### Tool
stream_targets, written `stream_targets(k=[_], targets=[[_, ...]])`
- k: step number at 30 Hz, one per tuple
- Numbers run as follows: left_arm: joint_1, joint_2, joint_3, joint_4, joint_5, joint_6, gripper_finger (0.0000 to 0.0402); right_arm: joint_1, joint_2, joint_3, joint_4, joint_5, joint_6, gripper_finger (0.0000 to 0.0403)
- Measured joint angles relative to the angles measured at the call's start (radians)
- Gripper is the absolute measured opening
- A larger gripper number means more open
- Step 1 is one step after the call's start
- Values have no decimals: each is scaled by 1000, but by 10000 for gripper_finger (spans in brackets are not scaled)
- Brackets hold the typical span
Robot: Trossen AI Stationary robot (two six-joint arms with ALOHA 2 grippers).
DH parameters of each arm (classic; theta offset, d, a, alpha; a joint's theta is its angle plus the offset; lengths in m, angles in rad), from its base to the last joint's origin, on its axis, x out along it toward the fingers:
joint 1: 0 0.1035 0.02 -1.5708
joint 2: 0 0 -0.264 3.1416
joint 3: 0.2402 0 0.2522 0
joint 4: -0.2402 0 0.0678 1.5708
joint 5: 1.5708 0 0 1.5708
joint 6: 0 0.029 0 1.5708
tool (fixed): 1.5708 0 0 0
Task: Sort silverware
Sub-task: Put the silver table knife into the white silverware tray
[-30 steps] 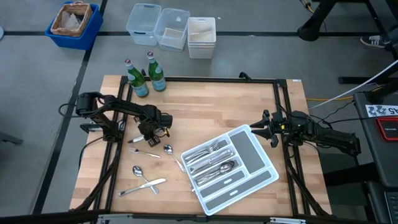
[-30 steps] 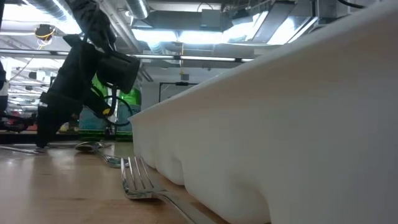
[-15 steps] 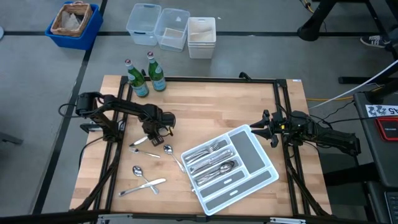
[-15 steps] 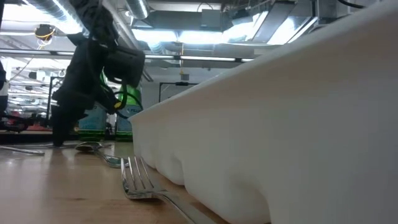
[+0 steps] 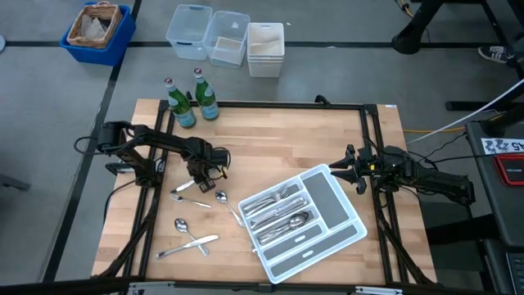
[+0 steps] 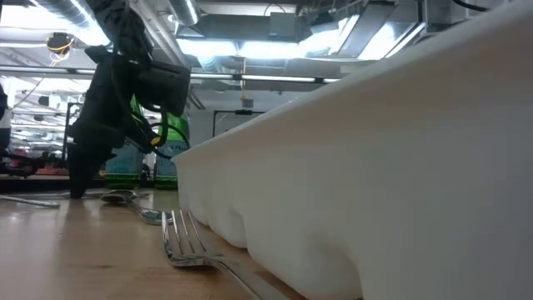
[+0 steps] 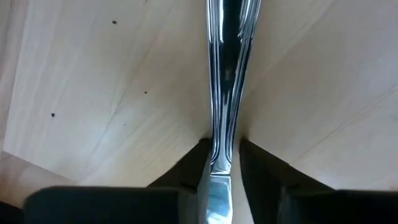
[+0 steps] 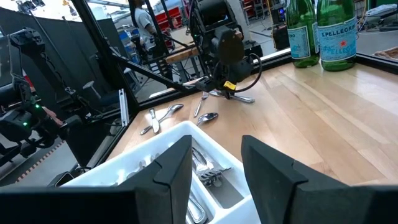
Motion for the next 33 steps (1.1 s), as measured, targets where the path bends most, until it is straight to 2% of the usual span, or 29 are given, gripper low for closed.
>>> stream_targets(k=[6,12,18,27,33], targets=[[0,0,-1,2,0,-53,14,0,0,0,0,0,0,143],[0,3,11,-7,4,-76,21,0,0,0,0,0,0,143],[0,7,66,-14,6,-54,11,0,0,0,0,0,0,143],[0,-49,142,-14,10,-53,15,0,0,0,0,0,0,143],[-2,-102,210,81,89,-104,17,0,0,0,0,0,0,143]])
